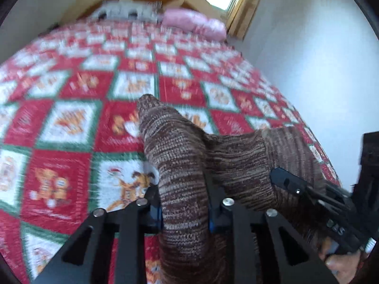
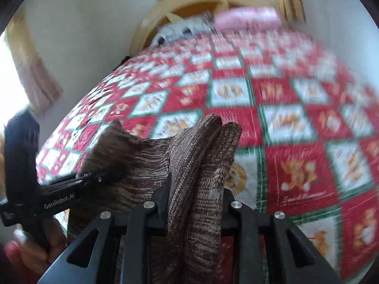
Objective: Fold small clothes
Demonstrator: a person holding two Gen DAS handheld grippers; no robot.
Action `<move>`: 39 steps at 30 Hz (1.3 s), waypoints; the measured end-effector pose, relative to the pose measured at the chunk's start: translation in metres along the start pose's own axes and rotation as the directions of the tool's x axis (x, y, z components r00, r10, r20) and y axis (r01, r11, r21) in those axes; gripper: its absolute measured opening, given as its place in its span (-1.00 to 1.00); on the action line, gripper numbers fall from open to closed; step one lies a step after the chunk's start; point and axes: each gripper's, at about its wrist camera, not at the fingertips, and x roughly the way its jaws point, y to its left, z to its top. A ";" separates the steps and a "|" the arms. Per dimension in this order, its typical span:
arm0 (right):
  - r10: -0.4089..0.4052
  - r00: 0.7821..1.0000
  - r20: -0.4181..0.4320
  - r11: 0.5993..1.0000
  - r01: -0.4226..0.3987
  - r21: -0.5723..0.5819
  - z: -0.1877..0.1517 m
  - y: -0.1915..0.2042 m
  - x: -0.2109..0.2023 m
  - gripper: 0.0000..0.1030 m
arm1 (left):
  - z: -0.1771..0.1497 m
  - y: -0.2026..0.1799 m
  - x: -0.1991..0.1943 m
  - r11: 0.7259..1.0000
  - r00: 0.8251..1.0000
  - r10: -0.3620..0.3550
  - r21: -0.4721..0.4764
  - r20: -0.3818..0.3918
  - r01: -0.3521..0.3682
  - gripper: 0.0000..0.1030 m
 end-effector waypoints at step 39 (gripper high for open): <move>0.457 0.888 -0.057 0.880 -0.461 -0.118 -0.014 0.269 -0.007 -0.50 | -0.039 0.184 -0.216 0.918 0.890 0.396 -0.103 0.225 -0.382 -0.50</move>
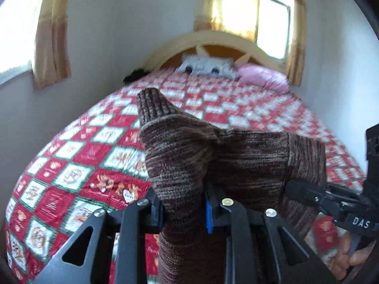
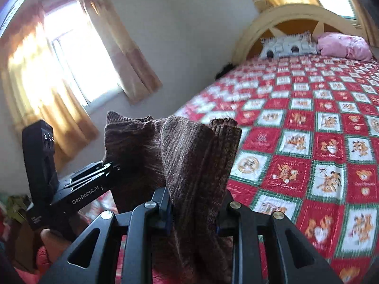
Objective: Fold small clothes
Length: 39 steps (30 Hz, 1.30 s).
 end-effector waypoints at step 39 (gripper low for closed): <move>-0.257 0.961 -0.100 0.952 0.234 -0.198 -0.099 0.020 0.020 -0.67 | -0.095 -0.007 0.024 0.968 0.959 0.249 0.042 -0.136 -0.246 0.71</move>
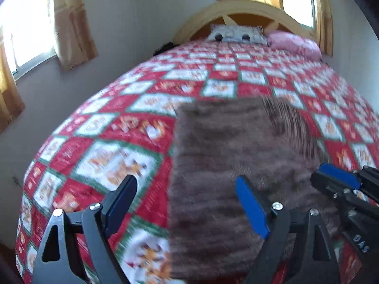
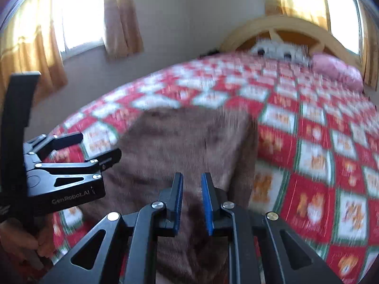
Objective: Fold small clothes
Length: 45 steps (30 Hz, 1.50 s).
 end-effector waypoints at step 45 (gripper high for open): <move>-0.233 0.938 0.258 0.956 0.172 0.239 -0.017 0.030 -0.206 0.41 | -0.002 0.004 -0.181 0.999 0.945 -0.034 0.034 0.326 0.025 1.00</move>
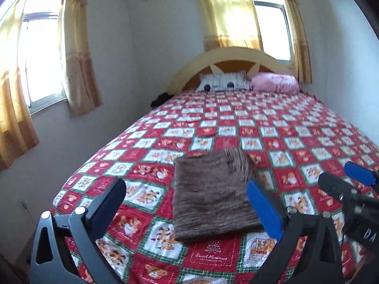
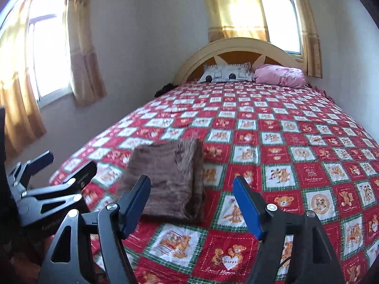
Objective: Fold small clothes
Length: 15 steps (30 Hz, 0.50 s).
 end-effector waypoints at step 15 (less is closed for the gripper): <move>-0.060 0.987 0.151 0.998 0.059 0.006 0.006 0.007 -0.042 0.52 | 0.007 -0.006 -0.031 0.999 0.996 0.037 0.009 0.076 -0.038 1.00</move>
